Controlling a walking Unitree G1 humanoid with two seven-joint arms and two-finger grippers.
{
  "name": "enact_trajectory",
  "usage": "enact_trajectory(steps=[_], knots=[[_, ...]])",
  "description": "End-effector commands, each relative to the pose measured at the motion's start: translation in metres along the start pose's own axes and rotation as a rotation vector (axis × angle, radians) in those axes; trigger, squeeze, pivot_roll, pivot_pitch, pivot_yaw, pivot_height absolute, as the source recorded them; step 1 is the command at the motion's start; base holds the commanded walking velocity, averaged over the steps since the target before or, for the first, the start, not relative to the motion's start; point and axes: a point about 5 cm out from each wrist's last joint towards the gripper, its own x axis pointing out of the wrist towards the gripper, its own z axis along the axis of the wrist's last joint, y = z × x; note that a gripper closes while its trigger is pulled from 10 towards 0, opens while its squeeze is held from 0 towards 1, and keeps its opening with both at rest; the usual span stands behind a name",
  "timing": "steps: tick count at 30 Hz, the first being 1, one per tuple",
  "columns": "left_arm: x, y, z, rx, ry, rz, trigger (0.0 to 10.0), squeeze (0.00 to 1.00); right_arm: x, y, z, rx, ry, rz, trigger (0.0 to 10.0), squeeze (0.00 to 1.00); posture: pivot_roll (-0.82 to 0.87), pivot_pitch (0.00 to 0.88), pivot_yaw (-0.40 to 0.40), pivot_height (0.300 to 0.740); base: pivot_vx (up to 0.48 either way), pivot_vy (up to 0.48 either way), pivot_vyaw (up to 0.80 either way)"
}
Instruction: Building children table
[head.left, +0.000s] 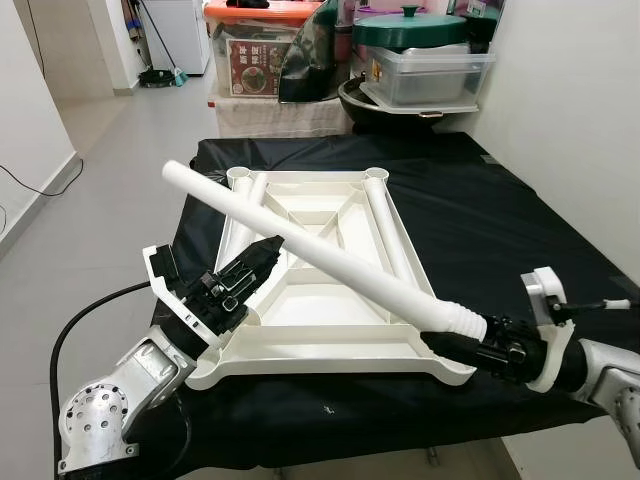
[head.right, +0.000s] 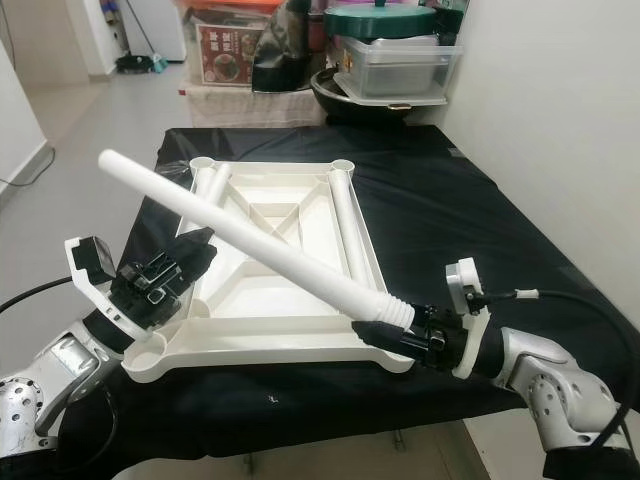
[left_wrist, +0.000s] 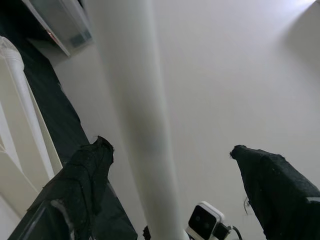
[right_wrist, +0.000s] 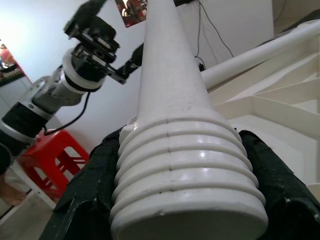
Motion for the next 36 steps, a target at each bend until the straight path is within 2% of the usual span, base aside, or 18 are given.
enact_trajectory(steps=[1,8,17,18,19,20,22,23,30,31,36], knots=[[-0.002,0.006,0.002,0.010,-0.009,0.044,10.0,0.00,0.001,0.006,0.002,-0.005,-0.010,0.038,0.0,0.00,0.05,0.000,-0.040,0.740,0.000,0.000,0.00],[-0.002,0.009,0.009,0.018,-0.030,0.063,10.0,0.00,-0.002,0.016,-0.016,0.018,0.084,0.091,0.0,0.00,0.05,0.000,-0.039,0.740,0.000,0.000,0.00],[0.000,0.008,0.013,0.018,-0.052,0.051,10.0,0.00,-0.003,0.018,-0.023,0.022,0.114,0.098,0.0,0.00,0.05,0.000,-0.040,0.740,0.000,0.000,0.00],[0.001,0.008,0.014,0.019,-0.066,0.050,7.9,0.00,-0.002,0.018,-0.025,0.026,0.118,0.097,0.0,0.00,0.05,0.000,-0.040,0.740,0.000,0.000,0.00],[0.001,0.008,0.014,0.019,-0.066,0.050,7.9,0.00,-0.002,0.018,-0.025,0.026,0.118,0.097,0.0,0.00,0.05,0.000,-0.040,0.740,0.000,0.000,0.00],[0.001,0.011,0.016,0.025,-0.081,0.070,1.6,0.00,-0.002,0.018,-0.026,0.028,0.118,0.097,0.0,0.00,0.05,0.000,-0.041,0.740,0.000,0.000,0.00],[0.000,0.013,0.017,0.029,-0.094,0.090,1.6,0.00,-0.002,0.018,-0.026,0.028,0.118,0.097,0.0,0.00,0.05,0.000,-0.041,0.740,0.000,0.000,0.00],[0.000,0.016,0.019,0.033,-0.110,0.110,0.0,0.00,-0.001,0.019,-0.026,0.029,0.117,0.099,0.0,0.00,0.05,0.000,-0.041,0.740,0.000,0.000,0.00],[-0.001,0.023,0.026,0.044,-0.169,0.164,0.0,0.00,0.001,0.023,-0.026,0.030,0.114,0.110,0.0,0.00,0.04,0.000,-0.040,0.740,0.000,0.000,0.00],[-0.001,0.028,0.031,0.051,-0.207,0.203,0.0,0.00,0.002,0.024,-0.027,0.030,0.112,0.114,0.0,0.00,0.04,0.000,-0.038,0.740,0.000,0.000,0.00],[-0.001,0.031,0.033,0.053,-0.229,0.222,0.0,0.00,0.003,0.025,-0.028,0.030,0.108,0.115,0.0,0.00,0.04,0.000,-0.037,0.740,0.000,0.000,0.00]])
